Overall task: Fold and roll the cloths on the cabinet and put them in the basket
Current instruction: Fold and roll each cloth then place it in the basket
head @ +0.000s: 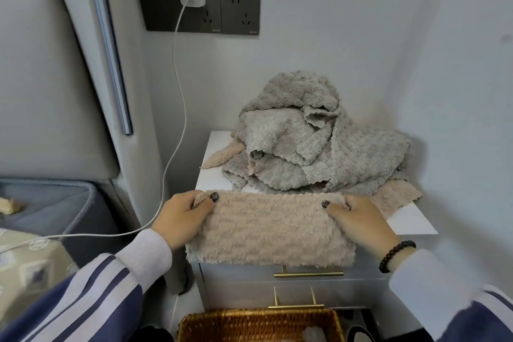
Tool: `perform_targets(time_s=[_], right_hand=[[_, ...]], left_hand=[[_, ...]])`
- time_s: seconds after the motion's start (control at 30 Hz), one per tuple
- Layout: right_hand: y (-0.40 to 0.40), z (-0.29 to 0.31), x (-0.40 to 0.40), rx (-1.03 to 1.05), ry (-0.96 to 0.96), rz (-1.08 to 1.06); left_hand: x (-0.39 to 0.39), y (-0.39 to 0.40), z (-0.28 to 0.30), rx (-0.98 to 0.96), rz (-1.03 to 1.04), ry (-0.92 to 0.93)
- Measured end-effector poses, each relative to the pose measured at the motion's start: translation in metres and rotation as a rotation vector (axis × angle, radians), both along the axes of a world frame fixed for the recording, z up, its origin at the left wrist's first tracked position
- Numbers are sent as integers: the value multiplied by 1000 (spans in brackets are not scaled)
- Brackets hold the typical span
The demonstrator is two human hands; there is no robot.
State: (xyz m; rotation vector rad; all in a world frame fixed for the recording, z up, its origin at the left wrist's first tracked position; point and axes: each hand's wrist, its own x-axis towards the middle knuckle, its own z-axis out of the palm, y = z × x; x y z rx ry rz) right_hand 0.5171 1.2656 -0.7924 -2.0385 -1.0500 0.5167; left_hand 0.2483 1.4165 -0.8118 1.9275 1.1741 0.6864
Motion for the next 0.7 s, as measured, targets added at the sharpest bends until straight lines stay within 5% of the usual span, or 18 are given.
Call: perform_targets(time_s=[0.33,0.7], right_hand=[[14,-13,-5,-60,-275,-65],[27,-24,-6,-161,-549,-92]], left_hand=[[28,12,3,155,43,398],[38,7,-1,398,130,612]])
